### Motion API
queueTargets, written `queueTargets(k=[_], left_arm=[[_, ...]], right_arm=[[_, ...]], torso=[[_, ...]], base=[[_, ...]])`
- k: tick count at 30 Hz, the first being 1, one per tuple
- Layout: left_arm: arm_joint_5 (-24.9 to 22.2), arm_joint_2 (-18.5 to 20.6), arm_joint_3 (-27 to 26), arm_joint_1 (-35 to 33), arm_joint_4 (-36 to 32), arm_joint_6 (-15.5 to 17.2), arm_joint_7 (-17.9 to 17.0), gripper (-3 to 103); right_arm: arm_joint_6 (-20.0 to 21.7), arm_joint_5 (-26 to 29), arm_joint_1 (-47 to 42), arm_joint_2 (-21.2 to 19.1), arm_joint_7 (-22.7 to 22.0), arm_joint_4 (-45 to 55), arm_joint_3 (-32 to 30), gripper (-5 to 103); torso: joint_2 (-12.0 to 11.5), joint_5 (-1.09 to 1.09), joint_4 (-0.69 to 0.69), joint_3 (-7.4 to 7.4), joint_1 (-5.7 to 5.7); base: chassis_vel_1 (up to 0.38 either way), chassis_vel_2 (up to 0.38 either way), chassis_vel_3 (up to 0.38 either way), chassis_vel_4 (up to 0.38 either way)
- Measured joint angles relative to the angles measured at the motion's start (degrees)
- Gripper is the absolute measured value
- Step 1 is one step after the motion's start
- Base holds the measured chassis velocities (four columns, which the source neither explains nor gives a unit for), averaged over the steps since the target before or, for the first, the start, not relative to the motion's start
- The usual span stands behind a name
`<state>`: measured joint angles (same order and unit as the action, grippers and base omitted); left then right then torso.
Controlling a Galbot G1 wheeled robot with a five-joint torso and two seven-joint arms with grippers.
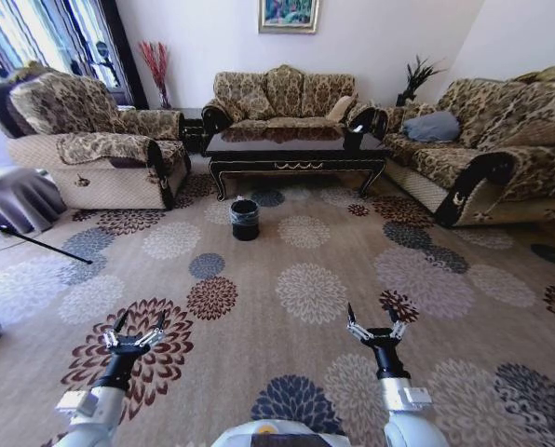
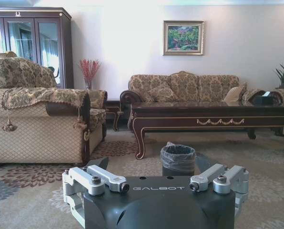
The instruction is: Move to the front of the table and pick up the trash from the floor, then place it into the trash bin.
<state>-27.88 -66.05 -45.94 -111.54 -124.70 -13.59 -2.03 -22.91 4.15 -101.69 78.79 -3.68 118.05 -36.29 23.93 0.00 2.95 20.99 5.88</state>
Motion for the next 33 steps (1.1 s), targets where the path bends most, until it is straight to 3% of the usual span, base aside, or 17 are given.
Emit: queueTargets(k=[33], left_arm=[[0.0, 0.0, 0.0, 0.0, 0.0, 0.0, 0.0, 100]], right_arm=[[0.0, 0.0, 0.0, 0.0, 0.0, 0.0, 0.0, 100]], torso=[[7.9, 0.00, 0.00, 4.98, 2.93]], base=[[0.000, 0.000, 0.000, 0.000]])
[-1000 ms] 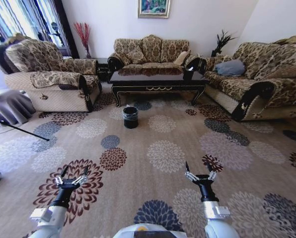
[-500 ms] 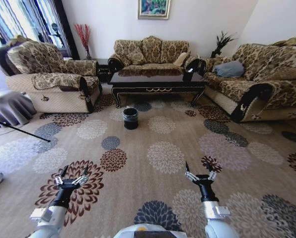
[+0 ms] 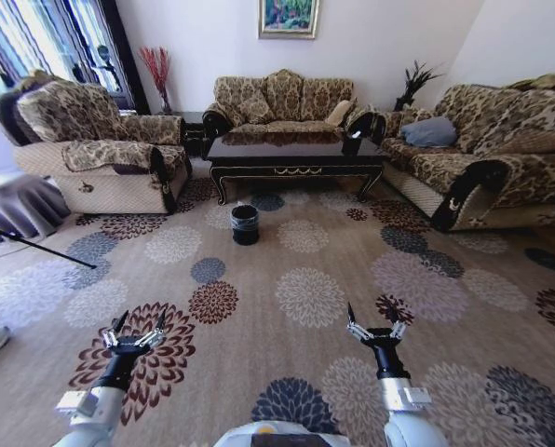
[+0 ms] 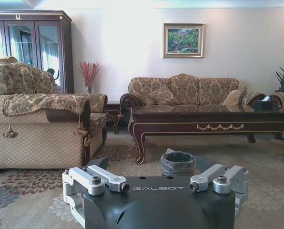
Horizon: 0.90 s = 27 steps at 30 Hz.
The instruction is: Move to the front of the table and pick up the trash from the floor, then place it into the trash bin.
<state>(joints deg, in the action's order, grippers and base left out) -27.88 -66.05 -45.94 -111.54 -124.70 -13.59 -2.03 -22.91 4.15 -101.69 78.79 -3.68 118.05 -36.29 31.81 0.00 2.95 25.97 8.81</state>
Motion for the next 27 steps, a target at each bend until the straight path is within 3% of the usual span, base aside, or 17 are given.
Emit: queueTargets(k=[27], left_arm=[[0.0, 0.0, 0.0, 0.0, 0.0, 0.0, 0.0, 100]], right_arm=[[0.0, 0.0, 0.0, 0.0, 0.0, 0.0, 0.0, 100]], torso=[[6.5, 0.00, 0.00, 3.82, 2.65]], base=[[0.000, 0.000, 0.000, 0.000]])
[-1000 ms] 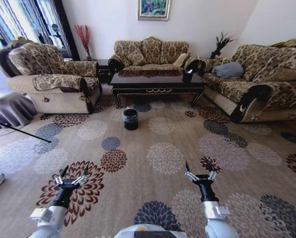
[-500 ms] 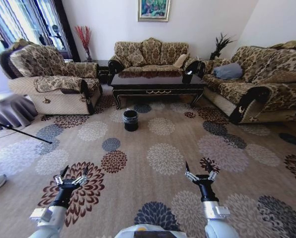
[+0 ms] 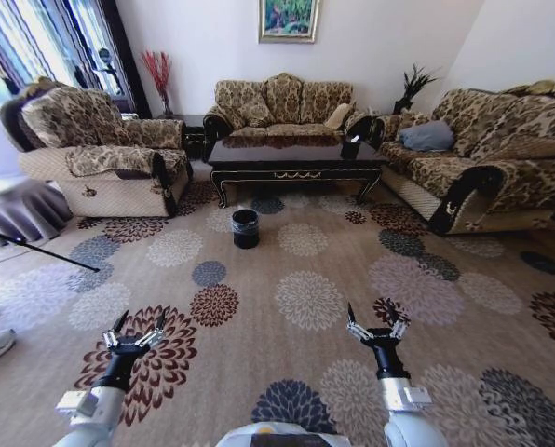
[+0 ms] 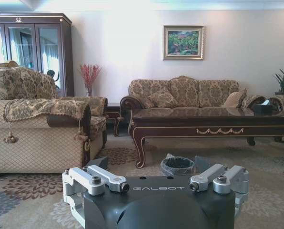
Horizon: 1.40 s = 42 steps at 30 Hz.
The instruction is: Move to the front of the table and pick up the trash from the floor, then place it into the trash bin.
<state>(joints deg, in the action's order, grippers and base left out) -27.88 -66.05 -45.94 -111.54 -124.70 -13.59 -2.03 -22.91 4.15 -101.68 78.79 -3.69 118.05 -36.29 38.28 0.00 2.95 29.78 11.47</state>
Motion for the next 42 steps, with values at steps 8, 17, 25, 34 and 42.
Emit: queueTargets(k=[8, 17, 25, 34, 42], left_arm=[[0.0, 0.0, 0.0, 0.0, 0.0, 0.0, 0.0, 100], [0.0, 0.0, 0.0, 0.0, 0.0, 0.0, 0.0, 100], [0.0, 0.0, 0.0, 0.0, 0.0, 0.0, 0.0, 100], [0.0, 0.0, 0.0, 0.0, 0.0, 0.0, 0.0, 100], [0.0, 0.0, 0.0, 0.0, 0.0, 0.0, 0.0, 100]], right_arm=[[0.0, 0.0, 0.0, 0.0, 0.0, 0.0, 0.0, 100], [0.0, 0.0, 0.0, 0.0, 0.0, 0.0, 0.0, 100], [0.0, 0.0, 0.0, 0.0, 0.0, 0.0, 0.0, 100], [0.0, 0.0, 0.0, 0.0, 0.0, 0.0, 0.0, 100], [0.0, 0.0, 0.0, 0.0, 0.0, 0.0, 0.0, 100]], torso=[[1.8, 0.00, 0.00, 1.05, 0.78], [4.3, 0.00, 0.00, 2.48, 1.80], [6.2, 0.00, 0.00, 3.58, 2.64], [8.5, 0.00, 0.00, 4.85, 3.59], [10.7, 0.00, 0.00, 6.12, 4.53]], base=[[0.000, 0.000, 0.000, 0.000], [0.000, 0.000, 0.000, 0.000], [0.000, 0.000, 0.000, 0.000], [0.000, 0.000, 0.000, 0.000], [0.000, 0.000, 0.000, 0.000]])
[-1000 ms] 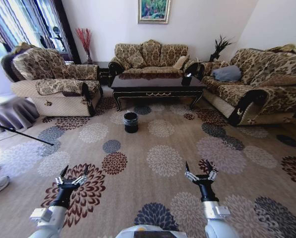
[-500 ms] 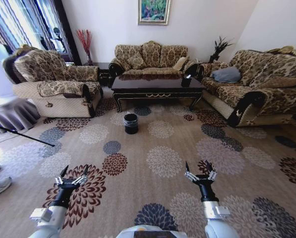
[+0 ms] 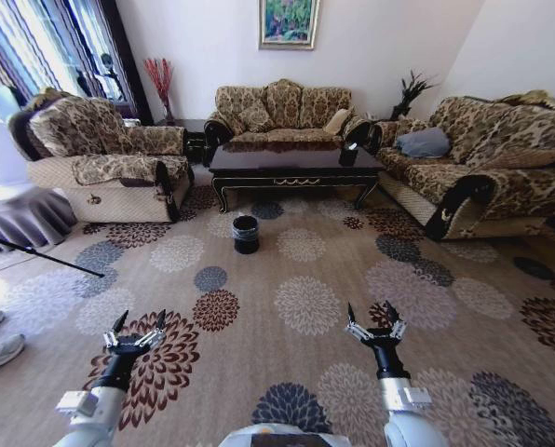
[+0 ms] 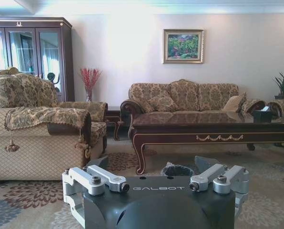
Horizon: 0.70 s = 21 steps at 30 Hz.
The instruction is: Move to the front of the table and pick up the trash from the floor, then place it into the trash bin.
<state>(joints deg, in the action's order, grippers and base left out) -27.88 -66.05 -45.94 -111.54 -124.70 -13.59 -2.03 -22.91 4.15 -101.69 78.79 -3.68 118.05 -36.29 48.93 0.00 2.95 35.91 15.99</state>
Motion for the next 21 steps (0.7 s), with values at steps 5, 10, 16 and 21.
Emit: queueTargets(k=[5, 10, 16, 21], left_arm=[[0.0, 0.0, 0.0, 0.0, 0.0, 0.0, 0.0, 100], [0.0, 0.0, 0.0, 0.0, 0.0, 0.0, 0.0, 100], [0.0, 0.0, 0.0, 0.0, 0.0, 0.0, 0.0, 100], [0.0, 0.0, 0.0, 0.0, 0.0, 0.0, 0.0, 100]], right_arm=[[0.0, 0.0, 0.0, 0.0, 0.0, 0.0, 0.0, 100], [0.0, 0.0, 0.0, 0.0, 0.0, 0.0, 0.0, 100], [0.0, 0.0, 0.0, 0.0, 0.0, 0.0, 0.0, 100], [0.0, 0.0, 0.0, 0.0, 0.0, 0.0, 0.0, 100]], torso=[[1.0, 0.00, 0.00, 0.54, 0.42], [2.5, 0.00, 0.00, 1.40, 1.12], [3.9, 0.00, 0.00, 2.16, 1.70], [5.2, 0.00, 0.00, 2.90, 2.32]], base=[[0.000, 0.000, 0.000, 0.000], [0.000, 0.000, 0.000, 0.000], [0.000, 0.000, 0.000, 0.000], [0.000, 0.000, 0.000, 0.000]])
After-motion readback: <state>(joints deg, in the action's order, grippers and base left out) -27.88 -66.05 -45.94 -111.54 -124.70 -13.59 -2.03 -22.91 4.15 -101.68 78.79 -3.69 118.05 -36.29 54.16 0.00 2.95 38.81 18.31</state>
